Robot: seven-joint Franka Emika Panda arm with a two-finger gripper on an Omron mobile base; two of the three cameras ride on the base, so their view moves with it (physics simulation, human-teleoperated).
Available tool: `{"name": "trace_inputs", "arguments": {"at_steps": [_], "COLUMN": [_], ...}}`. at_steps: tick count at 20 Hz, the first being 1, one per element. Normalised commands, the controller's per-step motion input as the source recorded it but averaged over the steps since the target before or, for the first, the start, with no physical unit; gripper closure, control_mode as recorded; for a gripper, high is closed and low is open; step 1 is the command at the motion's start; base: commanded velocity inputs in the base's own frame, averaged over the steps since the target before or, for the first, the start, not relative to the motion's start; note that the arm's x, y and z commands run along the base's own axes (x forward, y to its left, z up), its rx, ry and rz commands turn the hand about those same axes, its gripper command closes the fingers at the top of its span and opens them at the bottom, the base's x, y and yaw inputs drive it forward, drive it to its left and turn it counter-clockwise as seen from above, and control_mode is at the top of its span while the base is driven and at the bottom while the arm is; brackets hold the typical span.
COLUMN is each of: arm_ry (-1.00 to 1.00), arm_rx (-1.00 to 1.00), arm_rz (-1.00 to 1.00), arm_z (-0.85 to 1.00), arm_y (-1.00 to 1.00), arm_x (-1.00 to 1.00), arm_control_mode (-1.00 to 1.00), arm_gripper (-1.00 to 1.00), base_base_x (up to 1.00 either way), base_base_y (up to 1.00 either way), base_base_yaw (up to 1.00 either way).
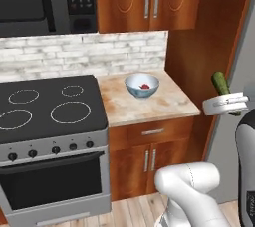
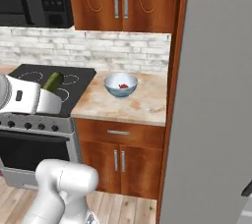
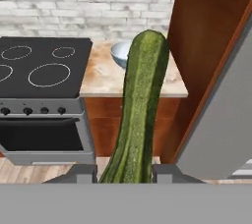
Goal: Take the squash, bell pepper, and lemon wedge from the freezer and place them in the bowl on the counter.
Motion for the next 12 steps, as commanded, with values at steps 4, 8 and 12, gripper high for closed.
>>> {"name": "trace_inputs", "arguments": {"at_steps": [4, 8, 12], "arm_ry": [0.00, 0.00, 0.00], "arm_rx": [0.00, 0.00, 0.00], "arm_rz": [0.00, 0.00, 0.00], "arm_z": [0.00, 0.00, 0.00], "arm_y": [0.00, 0.00, 0.00], "arm_x": [0.00, 0.00, 0.00], "arm_control_mode": [1.00, 1.00, 1.00], "arm_gripper": [1.00, 1.00, 1.00], "base_base_x": [0.78, 0.79, 0.63], "base_base_y": [0.01, 0.00, 0.00], "base_base_yaw": [-0.02, -0.01, 0.00]}}
